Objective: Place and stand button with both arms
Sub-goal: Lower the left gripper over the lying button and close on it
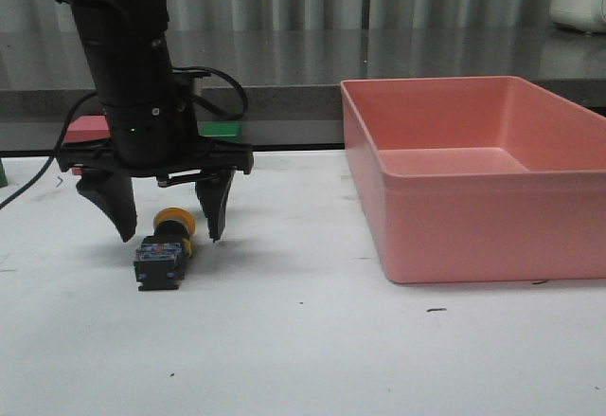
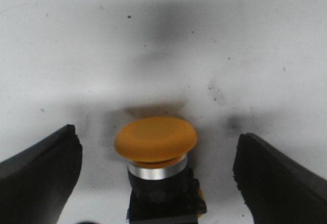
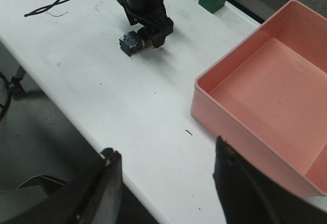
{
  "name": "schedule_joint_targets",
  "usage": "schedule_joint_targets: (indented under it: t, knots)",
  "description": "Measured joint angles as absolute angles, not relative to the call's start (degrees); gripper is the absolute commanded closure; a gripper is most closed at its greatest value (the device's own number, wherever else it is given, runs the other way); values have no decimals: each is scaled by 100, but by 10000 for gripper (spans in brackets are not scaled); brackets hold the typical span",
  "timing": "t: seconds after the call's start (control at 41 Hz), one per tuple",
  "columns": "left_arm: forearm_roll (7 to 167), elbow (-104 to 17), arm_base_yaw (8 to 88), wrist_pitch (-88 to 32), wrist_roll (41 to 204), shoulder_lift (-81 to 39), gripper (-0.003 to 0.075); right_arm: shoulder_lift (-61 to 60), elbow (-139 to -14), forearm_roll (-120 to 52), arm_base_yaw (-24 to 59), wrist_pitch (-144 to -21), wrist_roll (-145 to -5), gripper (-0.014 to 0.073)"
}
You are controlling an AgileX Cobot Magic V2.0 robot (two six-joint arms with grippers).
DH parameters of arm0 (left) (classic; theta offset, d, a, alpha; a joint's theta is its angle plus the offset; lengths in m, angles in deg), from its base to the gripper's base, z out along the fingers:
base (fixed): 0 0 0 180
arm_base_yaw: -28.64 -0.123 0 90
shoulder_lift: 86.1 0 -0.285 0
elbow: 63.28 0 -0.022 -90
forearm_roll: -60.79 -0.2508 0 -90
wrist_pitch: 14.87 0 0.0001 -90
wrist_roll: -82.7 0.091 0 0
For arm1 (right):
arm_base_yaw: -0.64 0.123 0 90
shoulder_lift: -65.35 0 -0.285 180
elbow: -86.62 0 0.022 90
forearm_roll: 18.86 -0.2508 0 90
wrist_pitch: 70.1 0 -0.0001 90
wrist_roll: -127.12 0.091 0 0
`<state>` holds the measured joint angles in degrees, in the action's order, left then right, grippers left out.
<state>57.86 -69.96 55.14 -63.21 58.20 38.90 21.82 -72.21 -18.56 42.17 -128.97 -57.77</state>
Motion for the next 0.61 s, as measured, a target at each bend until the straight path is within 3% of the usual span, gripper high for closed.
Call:
schedule_joint_targets:
  t: [0.487,0.609]
  knots:
    - [5958,-7036,5451,-6452,5811,4089,136,2182,-7221,-1856,4217,-12907,-5777,170]
    - [6006,-7060,5422,-6463,5811,4114,212,2182,-7221,-1856,4217,-12907,-5777,170]
